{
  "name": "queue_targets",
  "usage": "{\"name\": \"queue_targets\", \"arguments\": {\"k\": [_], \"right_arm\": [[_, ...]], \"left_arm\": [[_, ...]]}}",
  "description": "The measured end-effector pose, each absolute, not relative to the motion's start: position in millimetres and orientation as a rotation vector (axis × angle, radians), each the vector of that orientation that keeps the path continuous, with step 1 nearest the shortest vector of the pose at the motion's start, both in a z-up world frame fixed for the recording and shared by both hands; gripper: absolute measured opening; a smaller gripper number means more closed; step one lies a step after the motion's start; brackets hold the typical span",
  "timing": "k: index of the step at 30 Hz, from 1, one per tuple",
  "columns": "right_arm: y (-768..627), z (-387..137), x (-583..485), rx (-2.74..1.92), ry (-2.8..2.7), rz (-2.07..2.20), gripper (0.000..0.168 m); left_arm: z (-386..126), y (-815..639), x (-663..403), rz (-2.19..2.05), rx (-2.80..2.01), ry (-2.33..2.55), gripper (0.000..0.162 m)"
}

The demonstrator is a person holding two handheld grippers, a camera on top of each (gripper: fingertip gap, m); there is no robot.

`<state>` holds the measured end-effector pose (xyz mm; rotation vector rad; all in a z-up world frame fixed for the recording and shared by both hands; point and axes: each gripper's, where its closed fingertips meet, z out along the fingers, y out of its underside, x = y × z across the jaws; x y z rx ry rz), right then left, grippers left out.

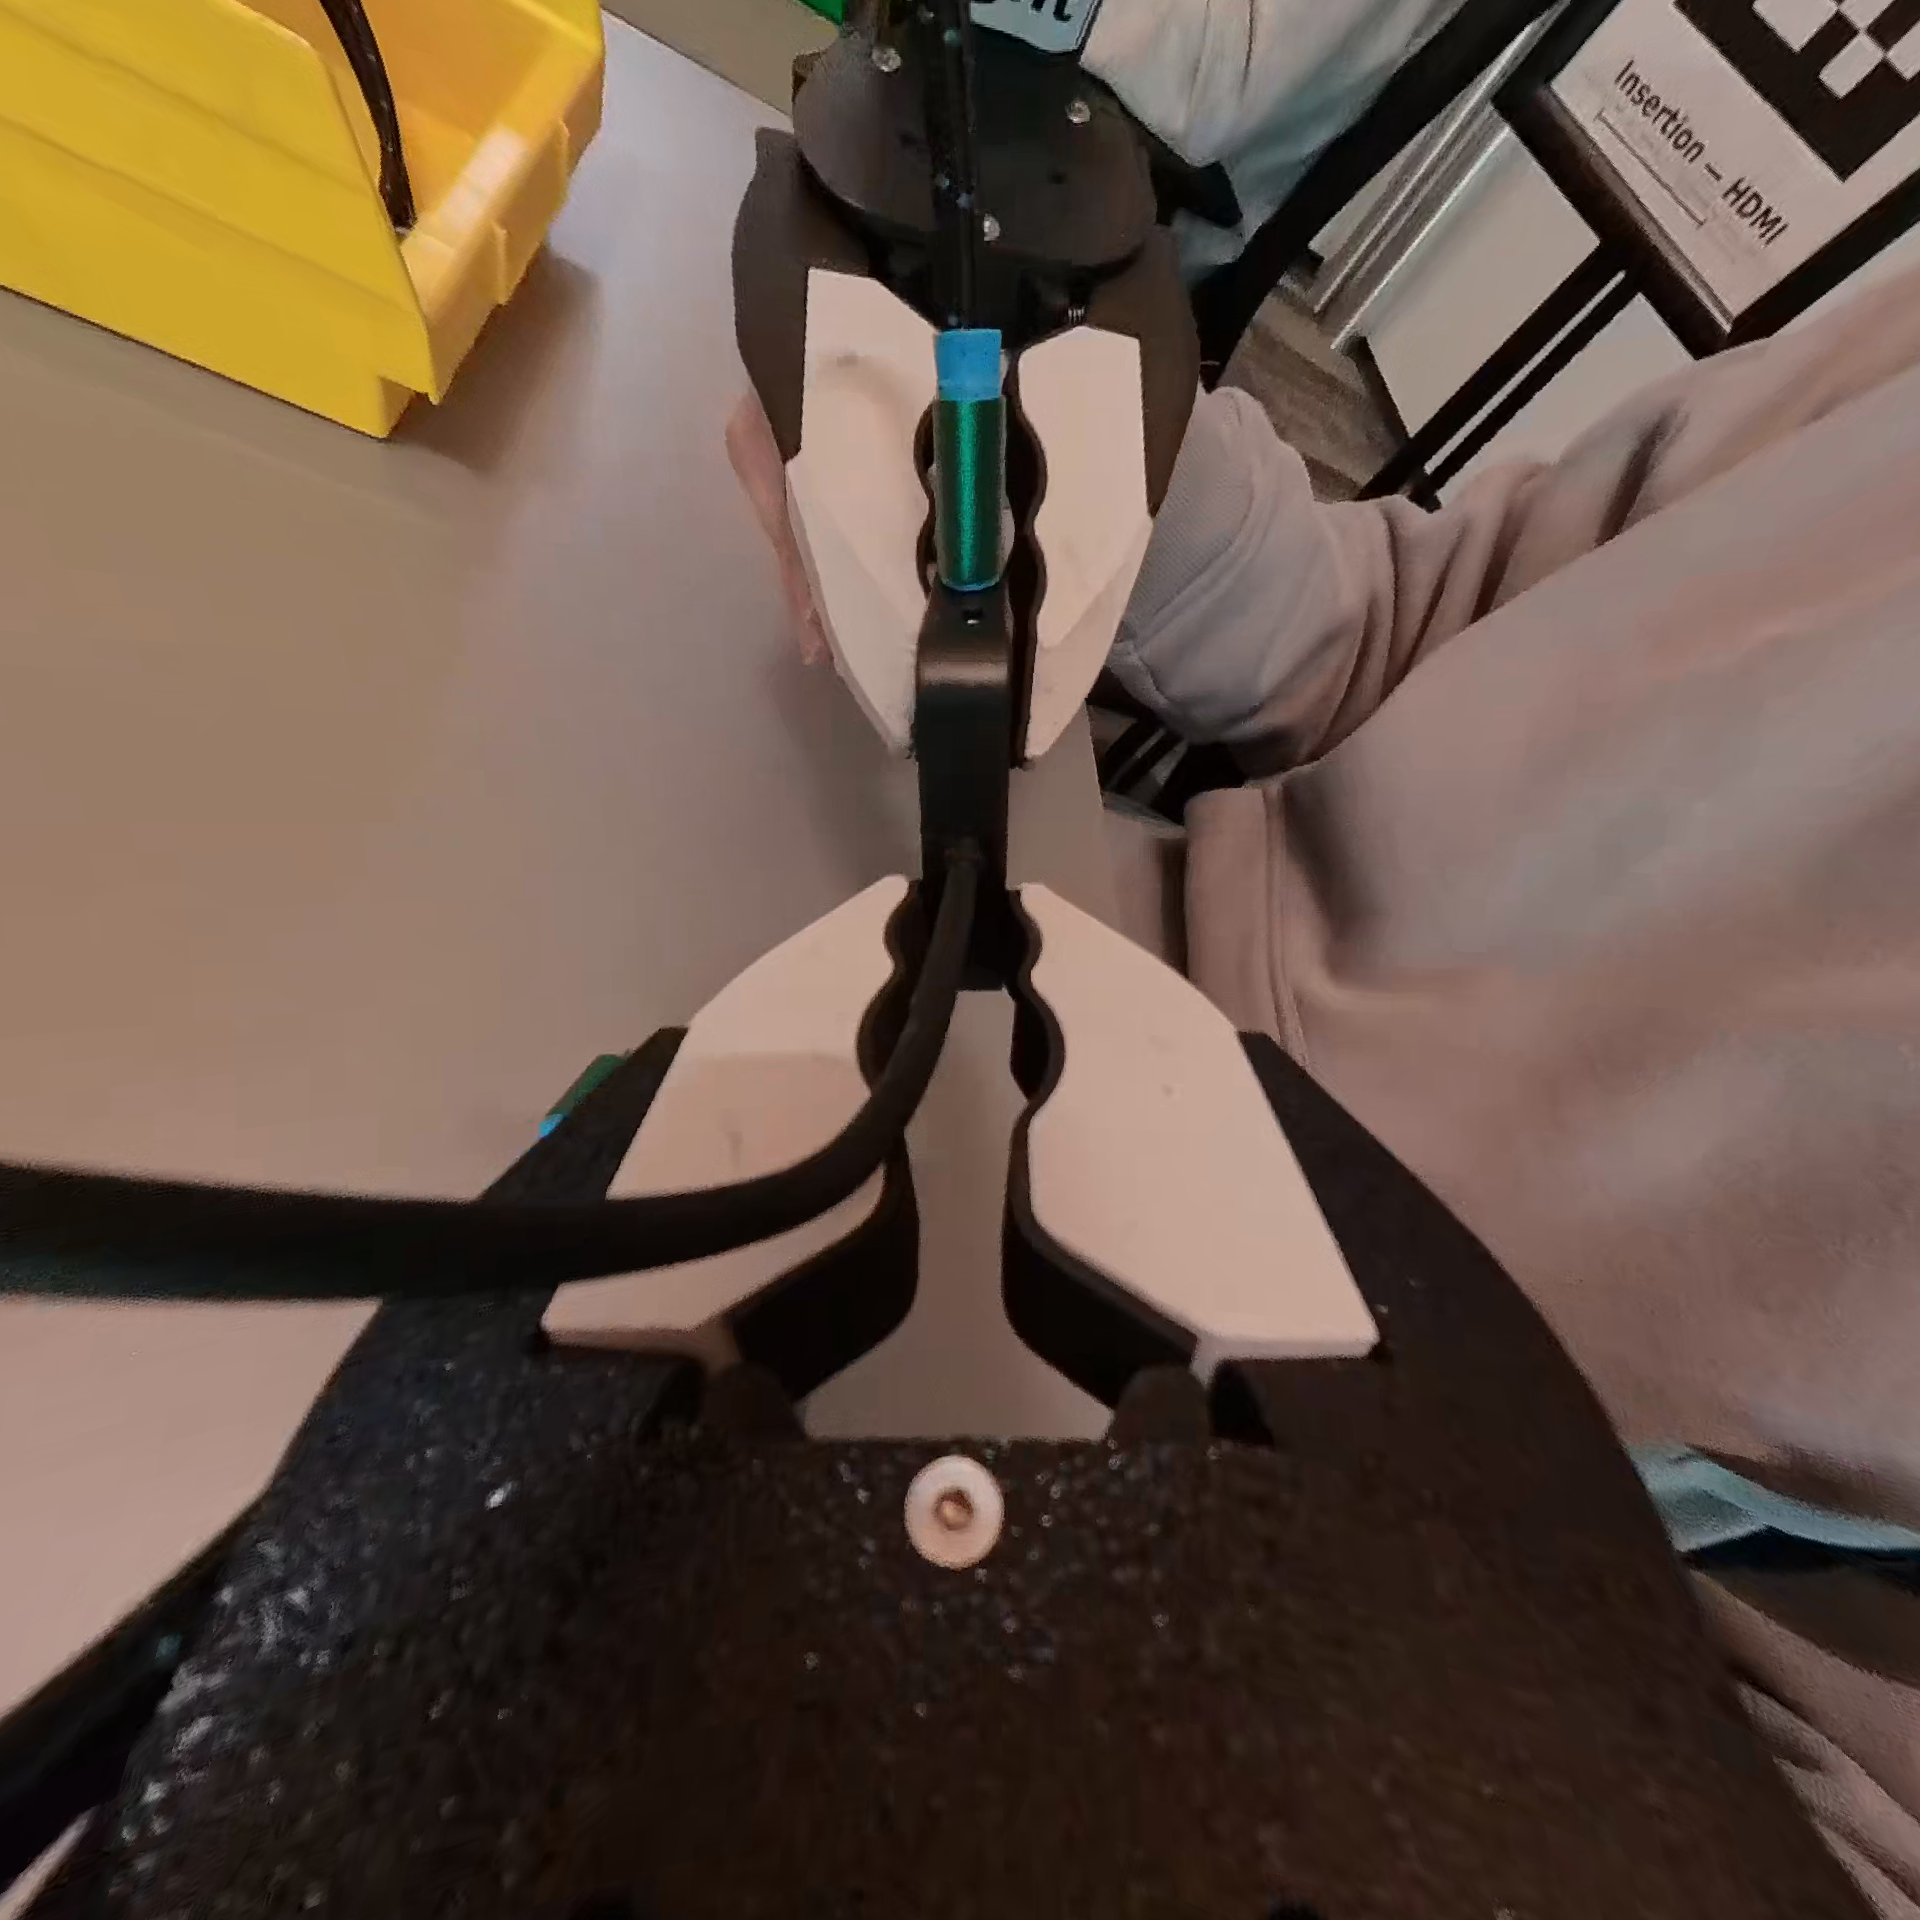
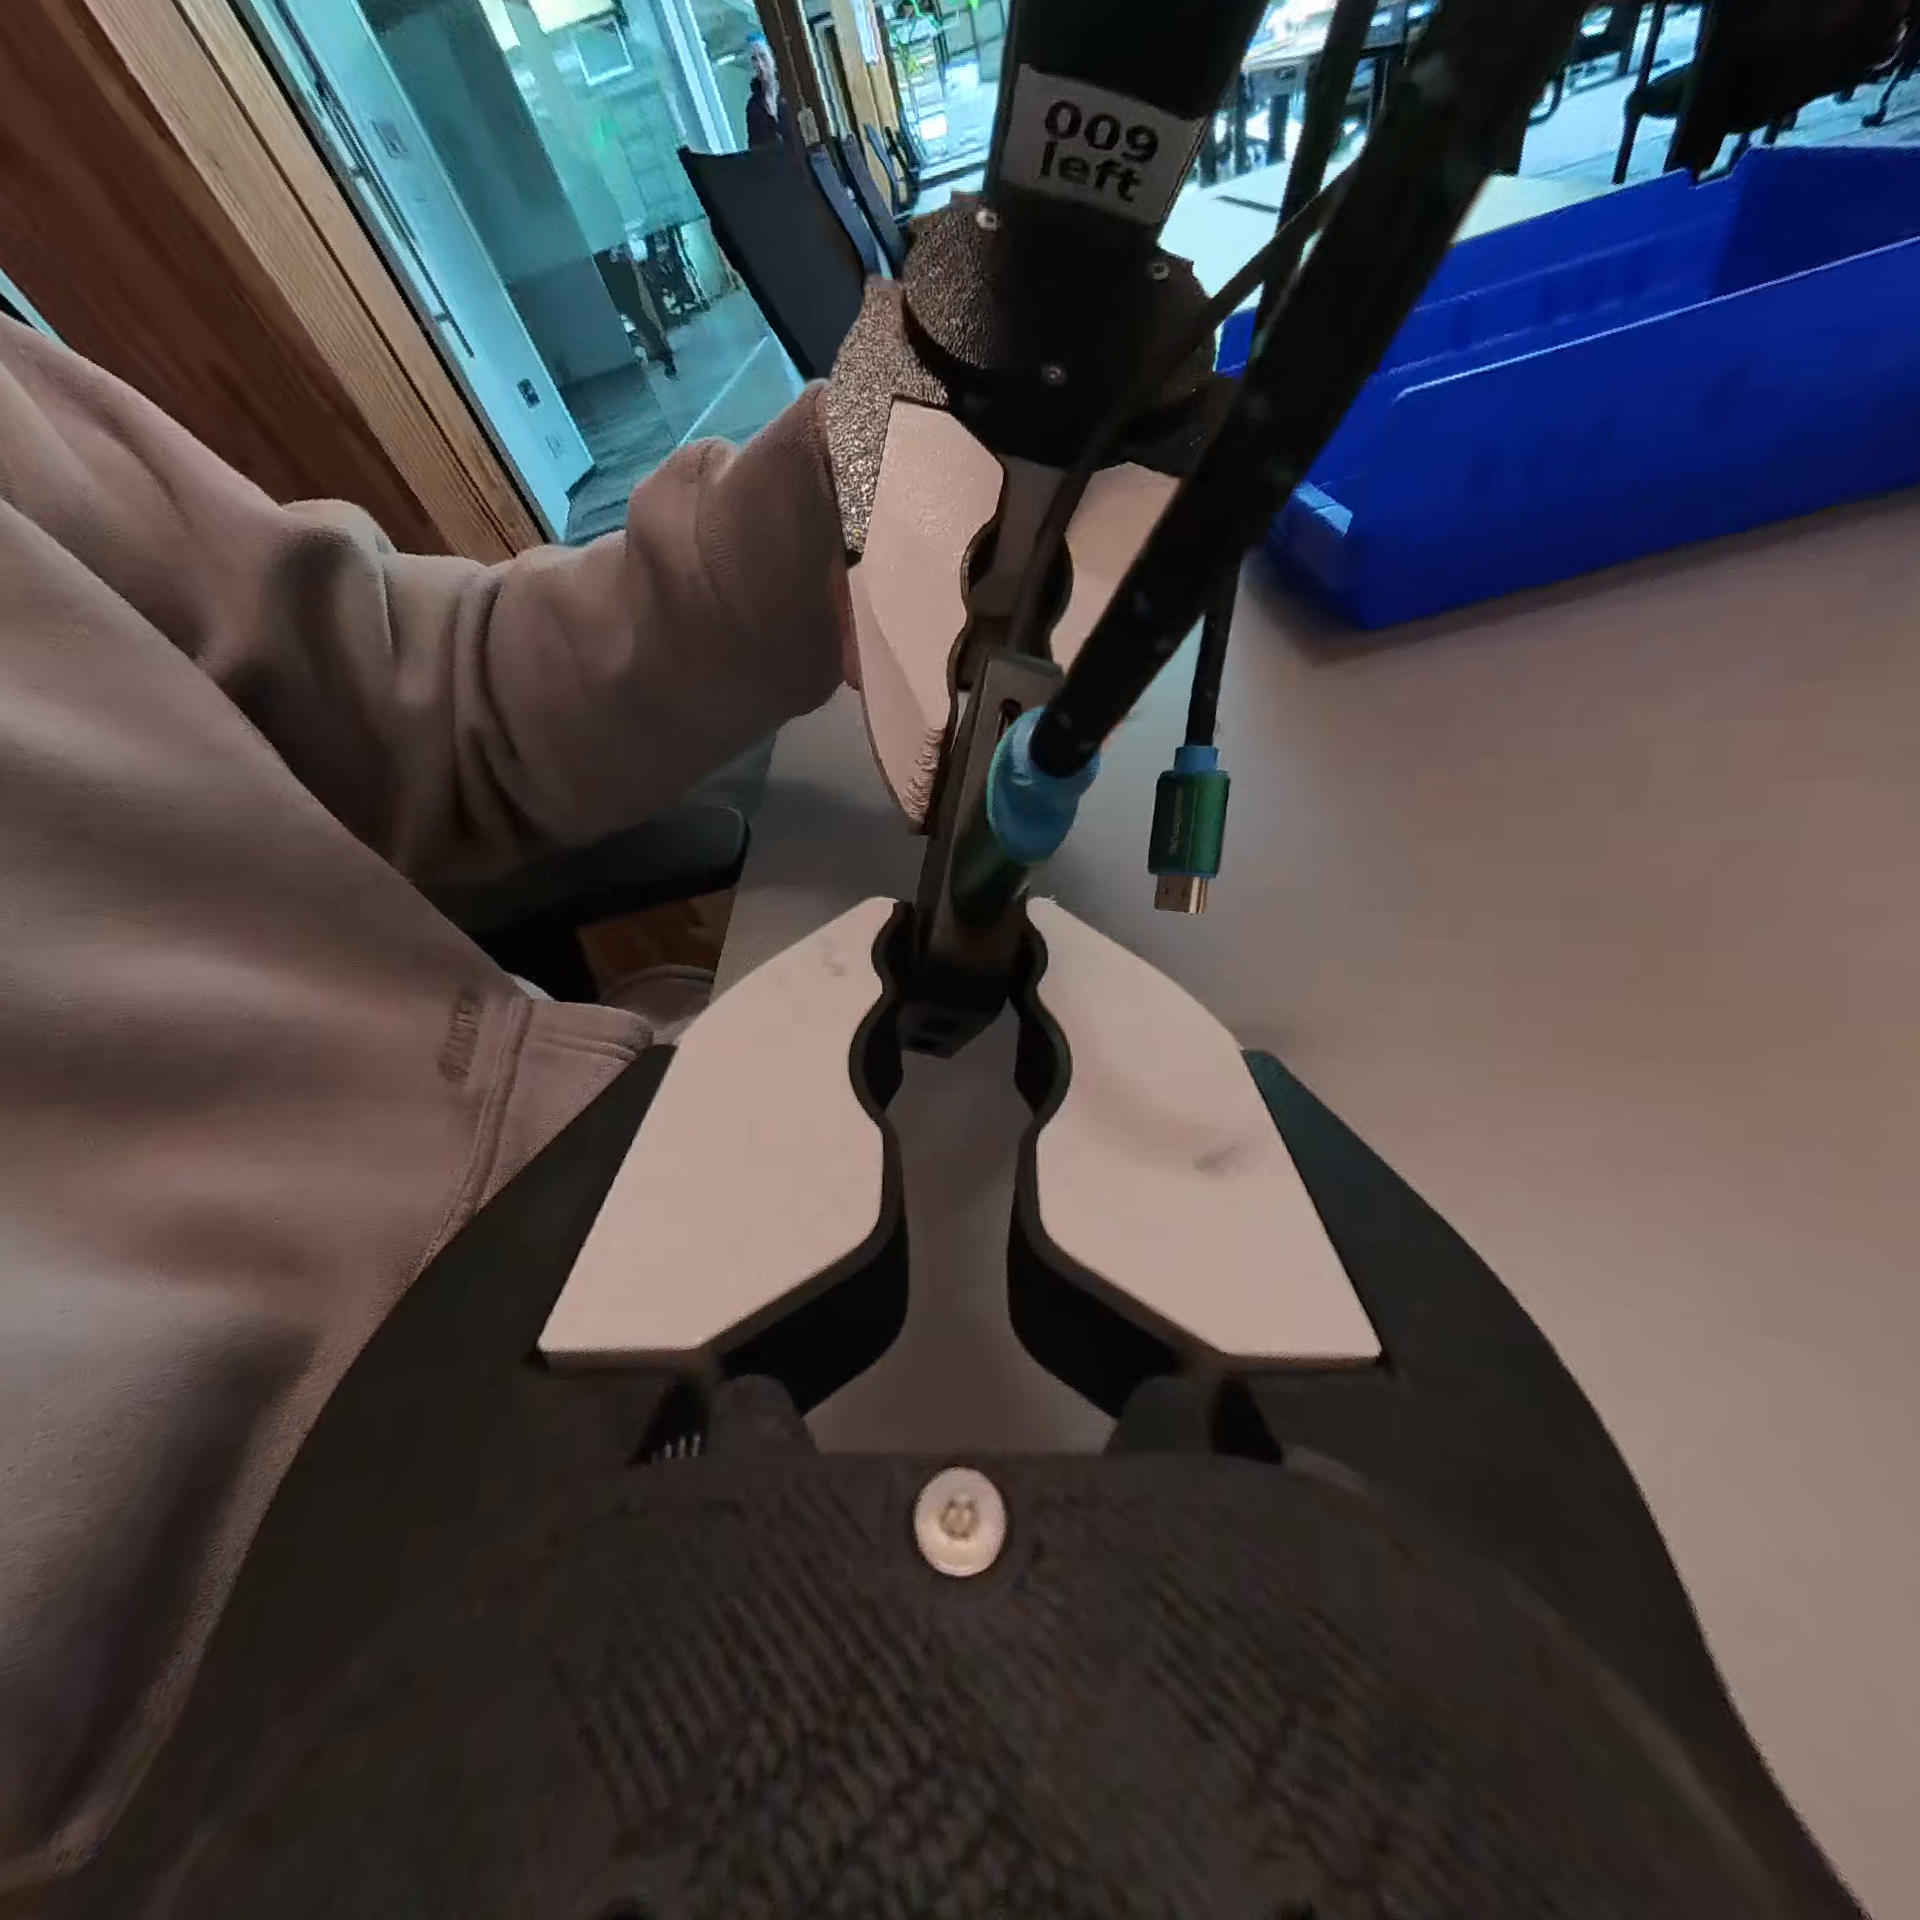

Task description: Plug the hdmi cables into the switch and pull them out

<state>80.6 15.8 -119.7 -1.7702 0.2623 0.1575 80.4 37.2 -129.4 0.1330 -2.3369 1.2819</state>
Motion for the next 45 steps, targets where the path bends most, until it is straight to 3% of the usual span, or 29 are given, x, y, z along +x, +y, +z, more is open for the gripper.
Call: {"name": "queue_targets", "arguments": {"k": [5,10,14,19,24,33,40,43,45], "right_arm": [[19,-120,93,-1.708,0.337,0.171,0.014],[20,-93,123,-1.277,0.560,0.333,0.014],[9,-76,138,-0.953,0.674,0.456,0.014],[18,-78,135,-0.989,0.731,0.467,0.014],[35,-74,127,-0.949,0.769,0.488,0.014],[52,-87,112,-1.143,0.665,0.473,0.016],[12,-112,86,-1.885,0.316,-0.082,0.051],[4,-72,99,-1.814,0.158,-0.646,0.077],[14,-70,91,-1.834,0.029,-0.747,0.079]], "left_arm": [[-130,40,95,1.350,0.055,-2.507,0.014],[-104,30,132,1.827,0.268,-2.665,0.056],[-90,34,139,2.148,0.363,-2.724,0.066],[-92,38,135,2.259,0.234,-2.886,0.077],[-93,34,132,2.309,0.143,-2.980,0.082],[-94,43,134,2.406,0.089,-3.110,0.077],[-107,64,134,2.380,0.234,-2.887,0.076],[-114,62,126,2.328,0.159,-2.857,0.076],[-119,53,118,2.265,0.047,-2.909,0.076]]}}
